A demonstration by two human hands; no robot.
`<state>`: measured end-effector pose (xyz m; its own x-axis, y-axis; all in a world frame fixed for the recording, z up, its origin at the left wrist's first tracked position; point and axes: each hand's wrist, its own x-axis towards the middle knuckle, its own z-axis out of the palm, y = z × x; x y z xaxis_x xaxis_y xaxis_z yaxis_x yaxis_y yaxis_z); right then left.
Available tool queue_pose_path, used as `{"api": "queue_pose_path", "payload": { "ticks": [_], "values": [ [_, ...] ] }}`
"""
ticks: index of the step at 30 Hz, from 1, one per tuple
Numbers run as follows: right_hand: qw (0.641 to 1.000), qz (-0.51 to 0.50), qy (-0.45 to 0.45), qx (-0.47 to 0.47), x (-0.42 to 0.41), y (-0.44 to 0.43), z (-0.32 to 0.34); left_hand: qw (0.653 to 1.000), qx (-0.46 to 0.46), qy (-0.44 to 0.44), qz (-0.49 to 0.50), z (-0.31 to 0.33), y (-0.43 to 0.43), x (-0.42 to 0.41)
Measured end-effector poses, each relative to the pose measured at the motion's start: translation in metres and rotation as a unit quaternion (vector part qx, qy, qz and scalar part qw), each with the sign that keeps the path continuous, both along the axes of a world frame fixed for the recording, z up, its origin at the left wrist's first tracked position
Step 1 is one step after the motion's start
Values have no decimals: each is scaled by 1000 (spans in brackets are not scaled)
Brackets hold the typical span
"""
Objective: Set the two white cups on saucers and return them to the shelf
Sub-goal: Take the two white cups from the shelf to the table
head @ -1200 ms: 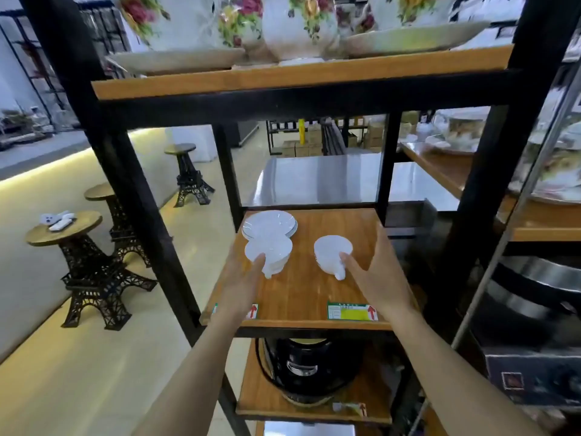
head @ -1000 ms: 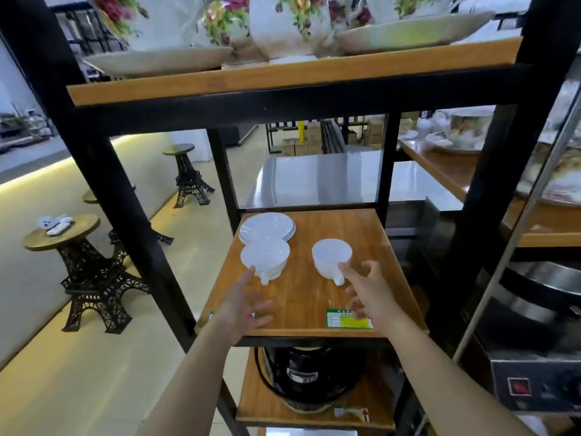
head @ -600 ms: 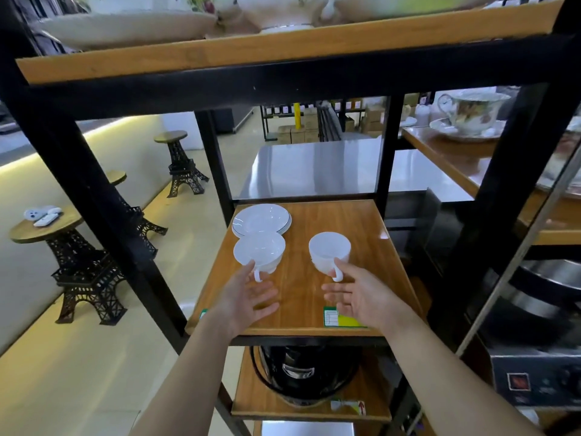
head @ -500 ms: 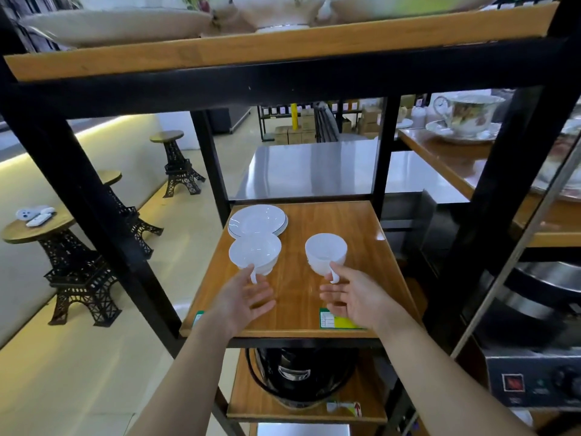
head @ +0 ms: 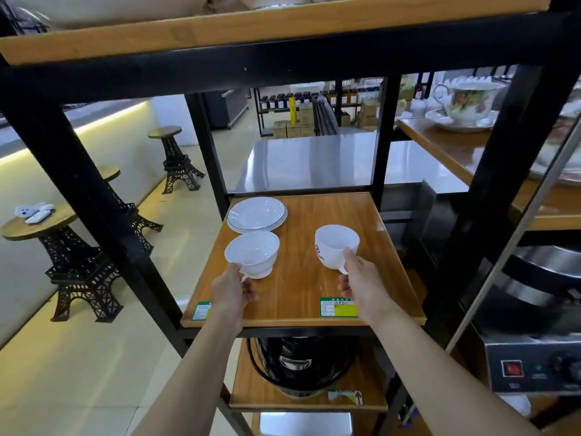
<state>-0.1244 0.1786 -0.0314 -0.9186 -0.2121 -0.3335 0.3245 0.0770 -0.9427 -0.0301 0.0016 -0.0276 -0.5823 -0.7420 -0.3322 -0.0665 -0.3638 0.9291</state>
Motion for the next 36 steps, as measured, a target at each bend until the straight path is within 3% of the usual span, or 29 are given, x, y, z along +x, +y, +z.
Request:
{"api": "queue_pose_path", "payload": {
  "ticks": [14, 23, 29, 36],
  "values": [
    [995, -66, 76, 9, 109, 57, 30, 996, -51, 53, -57, 31, 24, 85],
    [976, -212, 49, -3, 245, 131, 18, 978, -77, 73, -178, 22, 61, 180],
    [948, -311, 59, 8, 328, 218, 19, 957, -53, 53, -280, 30, 151, 196],
    [878, -467, 101, 37, 420, 348, 28, 904, -32, 81, -419, 38, 318, 225]
  ]
}}
